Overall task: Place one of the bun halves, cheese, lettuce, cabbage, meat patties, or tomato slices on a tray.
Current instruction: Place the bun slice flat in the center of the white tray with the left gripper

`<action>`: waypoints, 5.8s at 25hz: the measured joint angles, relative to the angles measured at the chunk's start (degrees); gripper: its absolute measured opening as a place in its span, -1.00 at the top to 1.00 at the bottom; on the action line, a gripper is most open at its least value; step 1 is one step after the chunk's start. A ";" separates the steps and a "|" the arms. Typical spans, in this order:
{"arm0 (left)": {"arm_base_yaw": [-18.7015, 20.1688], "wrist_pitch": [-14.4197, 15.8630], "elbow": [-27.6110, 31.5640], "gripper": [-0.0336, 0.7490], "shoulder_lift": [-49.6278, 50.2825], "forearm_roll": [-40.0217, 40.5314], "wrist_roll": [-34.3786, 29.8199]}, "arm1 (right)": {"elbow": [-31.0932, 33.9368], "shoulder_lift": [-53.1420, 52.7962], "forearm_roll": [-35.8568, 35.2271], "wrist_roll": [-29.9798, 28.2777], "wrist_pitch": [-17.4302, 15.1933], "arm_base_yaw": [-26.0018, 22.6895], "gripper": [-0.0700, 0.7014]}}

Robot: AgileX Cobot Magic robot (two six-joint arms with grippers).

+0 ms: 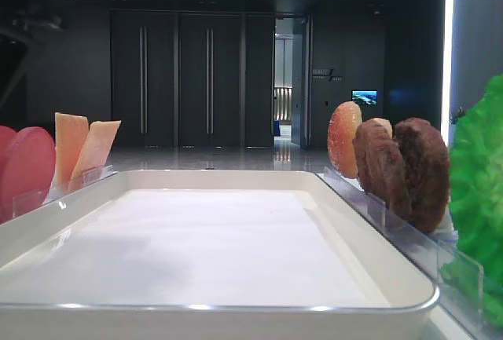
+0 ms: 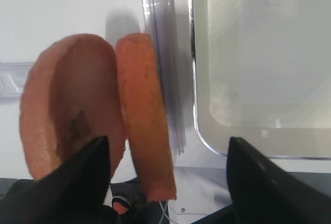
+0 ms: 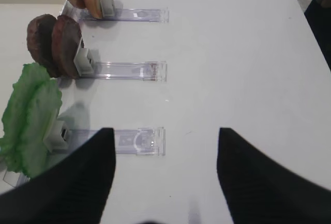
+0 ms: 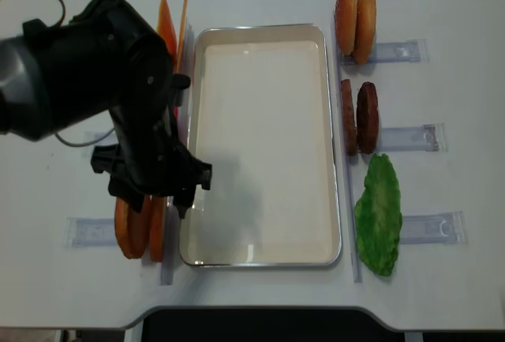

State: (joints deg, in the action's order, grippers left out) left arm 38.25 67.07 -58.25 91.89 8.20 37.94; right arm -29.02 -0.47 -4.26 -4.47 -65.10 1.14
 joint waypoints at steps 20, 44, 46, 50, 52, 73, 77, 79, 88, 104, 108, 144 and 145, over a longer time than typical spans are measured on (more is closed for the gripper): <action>0.00 1.59 -0.12 0.50 2.23 2.23 -4.02 | 0.00 0.00 0.00 0.00 0.00 0.00 -0.26; -0.10 2.67 -0.12 0.55 -2.12 -5.19 -8.15 | 0.00 0.00 0.00 0.00 0.00 0.00 -0.26; -0.10 2.88 -0.12 0.55 -2.92 -6.08 -8.12 | 0.00 0.00 0.00 0.00 0.00 0.00 -0.26; -0.10 2.55 -0.12 0.56 -5.15 -9.48 -8.38 | 0.00 0.00 0.00 0.00 0.00 0.00 -0.26; 0.00 2.37 -0.12 0.56 -6.54 -11.48 -8.57 | 0.00 0.00 0.00 0.00 0.00 0.00 -0.26; -10.50 2.55 -0.12 0.56 -12.86 -17.64 -17.87 | 0.00 0.00 0.00 0.00 0.00 0.00 -0.26; -14.07 2.61 -0.12 0.56 -12.91 -20.50 -23.06 | 0.00 0.00 0.00 0.00 0.00 0.00 -0.26; -15.68 2.55 -0.12 0.56 -12.91 -22.82 -26.17 | 0.00 0.00 0.00 0.00 0.00 0.00 -0.26; -24.24 -2.57 0.98 0.57 -12.91 -39.49 -43.90 | 0.00 0.00 0.00 0.00 0.00 0.00 -0.26; -24.44 -16.91 11.70 0.57 1.50 -73.32 -78.00 | 0.00 0.00 0.00 0.00 0.00 0.00 -0.26; -21.68 -17.54 11.70 0.57 6.00 -76.77 -81.31 | 0.00 0.00 0.00 0.00 0.00 0.00 -0.26; -18.57 -21.25 11.53 0.57 12.71 -79.10 -82.79 | 0.00 0.00 0.00 0.00 0.00 0.00 -0.26; -18.57 -21.25 11.53 0.57 12.71 -78.76 -82.40 | 0.00 0.00 0.00 0.00 0.00 0.00 -0.26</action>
State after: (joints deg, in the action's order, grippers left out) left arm 19.67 45.82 -46.72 104.60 -70.56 -44.45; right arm -29.02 -0.47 -4.26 -4.47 -65.10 1.14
